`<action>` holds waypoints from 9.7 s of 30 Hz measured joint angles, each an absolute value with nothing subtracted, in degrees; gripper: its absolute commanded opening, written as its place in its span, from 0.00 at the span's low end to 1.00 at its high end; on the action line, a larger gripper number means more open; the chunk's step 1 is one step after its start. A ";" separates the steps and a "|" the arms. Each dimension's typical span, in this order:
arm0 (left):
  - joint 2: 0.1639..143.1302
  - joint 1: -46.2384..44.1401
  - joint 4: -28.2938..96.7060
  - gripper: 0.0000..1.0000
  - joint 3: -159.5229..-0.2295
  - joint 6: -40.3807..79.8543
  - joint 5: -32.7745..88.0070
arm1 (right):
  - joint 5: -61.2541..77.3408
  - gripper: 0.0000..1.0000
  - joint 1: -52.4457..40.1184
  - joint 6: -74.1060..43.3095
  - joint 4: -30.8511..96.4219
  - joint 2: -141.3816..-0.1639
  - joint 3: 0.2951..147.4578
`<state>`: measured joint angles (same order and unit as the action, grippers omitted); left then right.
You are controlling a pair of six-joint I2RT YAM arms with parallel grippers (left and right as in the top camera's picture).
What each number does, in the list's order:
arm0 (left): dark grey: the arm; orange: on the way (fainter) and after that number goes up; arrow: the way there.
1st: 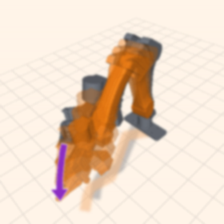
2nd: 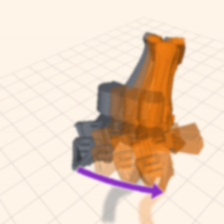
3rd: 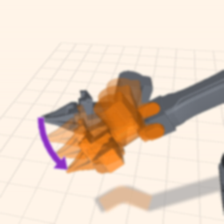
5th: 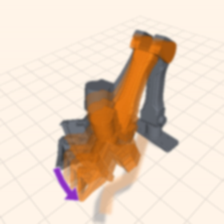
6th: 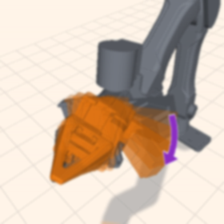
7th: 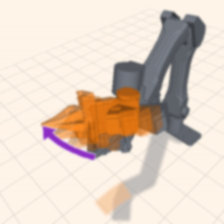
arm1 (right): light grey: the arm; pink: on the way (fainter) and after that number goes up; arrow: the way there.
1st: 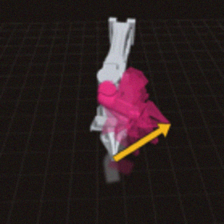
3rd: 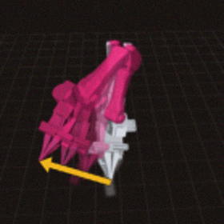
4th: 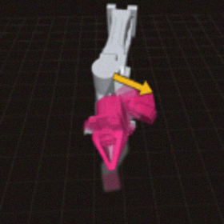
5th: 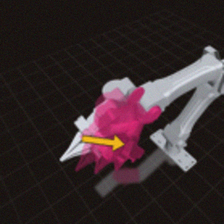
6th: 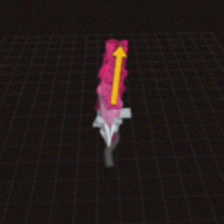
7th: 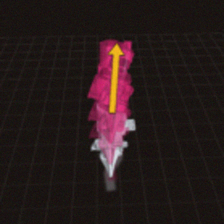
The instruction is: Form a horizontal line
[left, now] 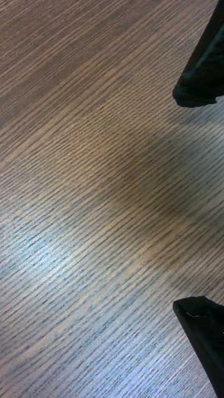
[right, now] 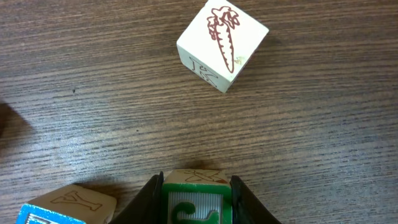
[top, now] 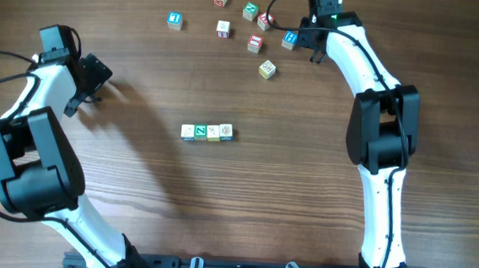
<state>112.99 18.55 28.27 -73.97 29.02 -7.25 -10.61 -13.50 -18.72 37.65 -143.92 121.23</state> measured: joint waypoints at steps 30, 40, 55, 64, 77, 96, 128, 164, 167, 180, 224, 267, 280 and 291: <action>112.99 18.55 28.25 1.00 -73.97 29.02 -7.25 | 16.10 0.21 -31.68 -23.35 67.00 -127.42 102.04; 112.99 18.55 28.25 1.00 -73.97 29.02 -7.25 | 11.49 0.22 -33.34 -28.49 61.06 -127.42 102.02; 112.99 18.55 28.27 1.00 -73.97 29.02 -7.25 | 9.98 0.29 -33.78 -28.51 59.88 -127.42 102.02; 112.99 18.55 28.27 1.00 -73.97 29.02 -7.25 | 10.00 0.47 -33.78 -28.69 59.90 -127.42 102.02; 112.99 18.55 28.27 1.00 -73.97 29.02 -7.25 | 5.93 0.08 -31.77 -31.48 65.28 -127.42 102.02; 112.99 18.55 28.25 1.00 -73.97 29.02 -7.25 | 4.91 0.04 -34.04 -31.48 65.36 -127.42 102.02; 112.99 18.55 28.27 1.00 -73.97 29.02 -7.25 | 16.71 0.04 -34.02 -31.46 61.14 -127.44 97.69; 112.99 18.55 28.25 1.00 -73.97 29.02 -7.25 | 17.37 0.04 -38.81 -31.05 61.80 -127.44 97.67; 112.99 18.55 28.25 1.00 -73.97 29.02 -7.25 | 17.98 0.04 -38.52 -28.91 64.49 -127.44 97.67; 112.99 18.55 28.25 1.00 -73.97 29.02 -7.25 | -0.36 1.00 -13.87 -23.97 62.48 -127.44 97.67; 70.00 16.08 29.82 1.00 -65.32 29.02 -7.27 | -2.85 1.00 -10.79 -23.94 22.15 -127.44 97.06; 58.67 16.08 42.00 1.00 -53.82 29.02 -7.27 | -2.83 1.00 -11.00 -23.94 22.46 -96.12 93.73; 58.74 16.08 42.04 1.00 -53.82 29.02 -7.27 | -2.87 1.00 -11.00 -23.94 37.45 -68.51 56.62; 58.74 16.08 42.02 1.00 -53.82 29.02 -7.27 | -2.85 1.00 -11.00 -23.97 33.34 -65.28 46.17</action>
<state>58.74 16.08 42.02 -53.82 29.02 -7.27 -2.85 -11.00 -23.97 33.34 -65.28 46.17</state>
